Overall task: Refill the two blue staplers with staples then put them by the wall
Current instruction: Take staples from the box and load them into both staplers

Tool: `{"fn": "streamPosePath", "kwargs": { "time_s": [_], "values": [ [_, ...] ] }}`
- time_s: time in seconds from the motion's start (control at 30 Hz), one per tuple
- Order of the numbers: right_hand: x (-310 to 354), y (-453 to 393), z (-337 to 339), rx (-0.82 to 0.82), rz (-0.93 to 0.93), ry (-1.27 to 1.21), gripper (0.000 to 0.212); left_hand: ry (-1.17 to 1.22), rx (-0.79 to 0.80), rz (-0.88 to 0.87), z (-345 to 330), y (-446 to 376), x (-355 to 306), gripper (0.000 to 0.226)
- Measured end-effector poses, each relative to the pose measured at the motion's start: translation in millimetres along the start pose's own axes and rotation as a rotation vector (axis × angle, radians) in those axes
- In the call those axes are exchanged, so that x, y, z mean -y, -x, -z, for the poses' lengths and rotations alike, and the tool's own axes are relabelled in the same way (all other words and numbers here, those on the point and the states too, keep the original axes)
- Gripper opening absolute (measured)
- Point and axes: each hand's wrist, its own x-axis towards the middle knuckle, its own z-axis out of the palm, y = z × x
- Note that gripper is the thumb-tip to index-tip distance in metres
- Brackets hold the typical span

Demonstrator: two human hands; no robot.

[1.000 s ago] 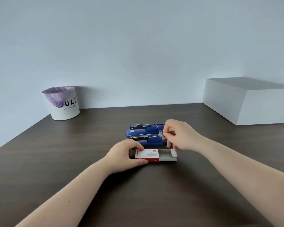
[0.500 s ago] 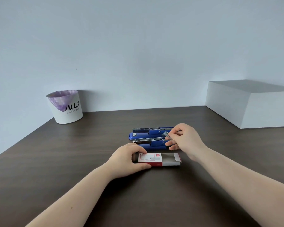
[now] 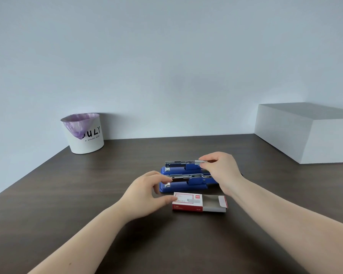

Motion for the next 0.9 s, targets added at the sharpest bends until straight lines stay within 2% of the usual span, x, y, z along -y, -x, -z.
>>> {"fn": "streamPosePath", "kwargs": {
  "time_s": [0.1,0.2,0.27,0.43,0.63,0.73,0.83,0.9],
  "values": [
    [3.2,-1.4,-4.7,0.064,0.001,-0.046,0.017,0.006,-0.037,0.053,7.8,-3.8,9.7,0.029],
    [6.1,-1.8,-5.7,0.211,-0.023,-0.06,0.015,0.03,-0.058,0.127,11.9,-7.8,18.9,0.016],
    [5.5,-4.1,-5.9,0.255,-0.032,-0.071,0.017,0.012,-0.055,0.16,11.8,-11.4,25.7,0.014],
    [4.1,-5.0,-6.1,0.332,-0.095,-0.283,0.019,-0.03,-0.021,0.207,6.6,-21.3,41.8,0.013],
    [0.2,-7.9,-8.2,0.337,-0.173,-0.471,0.022,-0.021,-0.013,0.216,4.5,-39.0,46.1,0.02],
    [-2.0,-8.5,-10.0,0.306,-0.138,-0.38,0.02,0.009,-0.033,0.225,1.7,-43.2,46.9,0.016],
    [-2.4,-9.0,-8.9,0.226,-0.013,-0.079,0.013,0.041,-0.025,0.23,-3.7,-41.8,49.6,0.01],
    [-0.9,-8.4,-7.2,0.268,0.065,0.006,0.008,0.066,-0.003,0.225,-6.6,-40.2,50.8,0.011]
  ]
}}
